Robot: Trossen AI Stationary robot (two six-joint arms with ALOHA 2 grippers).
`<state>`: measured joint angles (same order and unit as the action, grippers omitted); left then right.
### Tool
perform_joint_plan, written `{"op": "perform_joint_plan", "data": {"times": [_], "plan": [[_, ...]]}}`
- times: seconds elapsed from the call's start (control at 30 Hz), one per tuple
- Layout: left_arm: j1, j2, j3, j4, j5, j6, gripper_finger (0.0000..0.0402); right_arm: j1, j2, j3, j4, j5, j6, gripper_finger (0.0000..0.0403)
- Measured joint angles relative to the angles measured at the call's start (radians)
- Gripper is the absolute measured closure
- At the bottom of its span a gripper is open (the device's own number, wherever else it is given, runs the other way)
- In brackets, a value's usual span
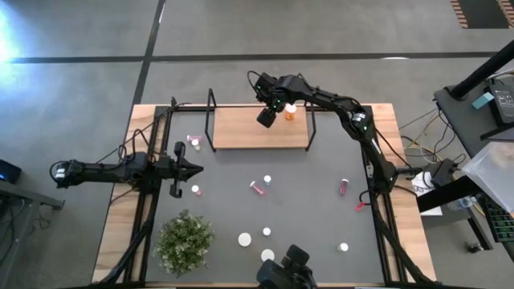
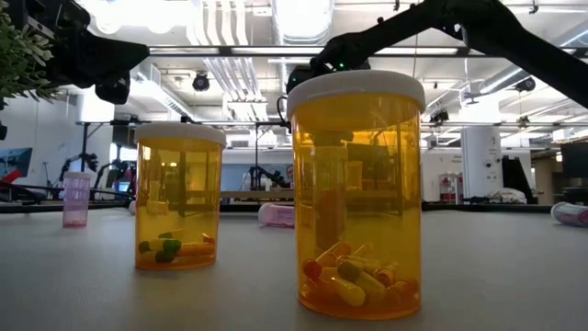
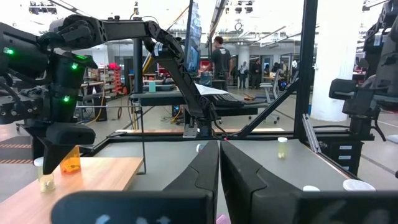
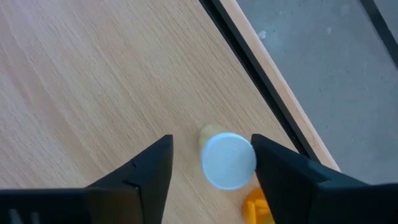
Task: Pick and place medicine bottles onto shelf by color
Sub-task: Put the middle left yellow pill bottle on the shelf, then put the middle left pink pill bottle on the shelf
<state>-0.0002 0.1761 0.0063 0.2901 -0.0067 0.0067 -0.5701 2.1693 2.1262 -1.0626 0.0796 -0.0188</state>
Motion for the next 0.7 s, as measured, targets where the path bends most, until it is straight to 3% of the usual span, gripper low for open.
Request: {"op": "perform_joint_plan", "data": {"times": [0.7], "plan": [[0.0,0.0,0.0,0.0,0.0,0.0,0.0402,0.005,-0.028,0.231,-0.11,0.032,-0.007,0.0179]]}}
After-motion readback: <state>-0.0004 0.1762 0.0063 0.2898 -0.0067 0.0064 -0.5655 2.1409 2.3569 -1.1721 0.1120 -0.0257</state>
